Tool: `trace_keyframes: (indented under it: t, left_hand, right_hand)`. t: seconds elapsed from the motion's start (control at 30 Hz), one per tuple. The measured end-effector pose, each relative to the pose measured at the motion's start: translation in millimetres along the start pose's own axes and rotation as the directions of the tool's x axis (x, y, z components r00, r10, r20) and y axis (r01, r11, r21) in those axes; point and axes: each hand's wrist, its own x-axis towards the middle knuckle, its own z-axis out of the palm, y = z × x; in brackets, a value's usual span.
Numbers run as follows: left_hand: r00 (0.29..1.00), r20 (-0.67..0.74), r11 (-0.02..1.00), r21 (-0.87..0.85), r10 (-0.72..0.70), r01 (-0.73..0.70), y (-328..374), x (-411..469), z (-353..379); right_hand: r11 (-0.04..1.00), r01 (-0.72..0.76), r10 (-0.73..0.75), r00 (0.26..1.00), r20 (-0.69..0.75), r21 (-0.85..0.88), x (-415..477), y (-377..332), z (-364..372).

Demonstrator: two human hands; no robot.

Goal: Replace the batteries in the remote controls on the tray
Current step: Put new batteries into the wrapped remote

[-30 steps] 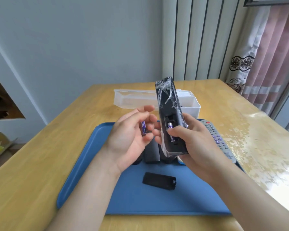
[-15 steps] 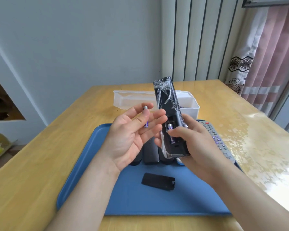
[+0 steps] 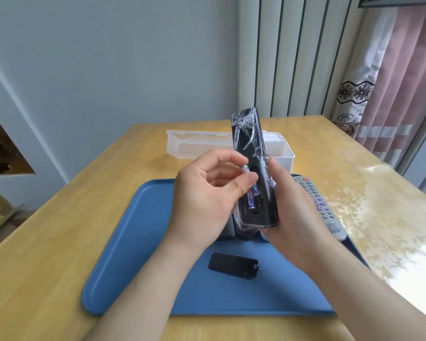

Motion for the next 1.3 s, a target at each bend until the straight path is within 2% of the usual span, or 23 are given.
trace_keyframes:
  t: [0.1, 0.2, 0.33, 0.43, 0.67, 0.9, 1.0, 1.1, 1.2, 1.23, 1.3]
  left_hand:
    - [0.998, 0.015, 0.989, 0.138, 0.053, -0.055, -7, -5, 6]
    - [0.989, -0.001, 0.930, 0.343, 0.145, -0.136, -11, -7, 6]
    - [0.957, 0.019, 0.871, 0.409, 0.289, -0.271, -15, -5, 6]
    - [0.917, 0.118, 0.764, 0.519, 0.381, -0.383, -18, -4, 6]
    - [0.856, 0.242, 0.546, 0.684, 0.456, -0.484, -17, -6, 8]
    - [0.872, 0.227, 0.613, 0.634, 0.434, -0.471, -16, -4, 5]
    - [0.846, 0.282, 0.597, 0.608, 0.453, -0.523, -17, -6, 8]
    - [0.817, 0.352, 0.581, 0.577, 0.458, -0.574, -15, -11, 14]
    - [0.836, 0.367, 0.561, 0.622, 0.407, -0.546, -14, -11, 13]
    - [0.862, 0.348, 0.599, 0.621, 0.368, -0.506, -14, -11, 12]
    - [0.948, 0.248, 0.819, 0.489, 0.201, -0.301, -10, -7, 4]
  right_hand:
    - [1.000, 0.007, -0.007, 1.000, -0.001, -0.008, -1, 1, 2]
    - [0.999, 0.036, -0.037, 0.999, -0.022, -0.016, -2, 1, 5]
    - [0.998, 0.050, -0.051, 0.998, -0.032, -0.026, -3, -1, 4]
    - [0.993, 0.094, -0.099, 0.992, -0.073, -0.070, -1, -1, 3]
    - [0.989, 0.082, -0.096, 0.988, -0.119, -0.122, 2, -1, 0]
    - [0.978, 0.118, -0.144, 0.979, -0.142, -0.174, 2, 1, 4]
    - [0.975, 0.143, -0.170, 0.973, -0.157, -0.167, 2, -1, 5]
    - [0.958, 0.232, -0.259, 0.953, -0.159, -0.169, 2, -10, 0]
    - [0.977, 0.191, -0.199, 0.977, -0.076, -0.097, 2, -15, -4]
    - [0.985, 0.152, -0.156, 0.987, -0.045, -0.079, 2, -16, -5]
    - [0.990, 0.093, -0.091, 0.996, 0.021, -0.104, 4, -17, -7]
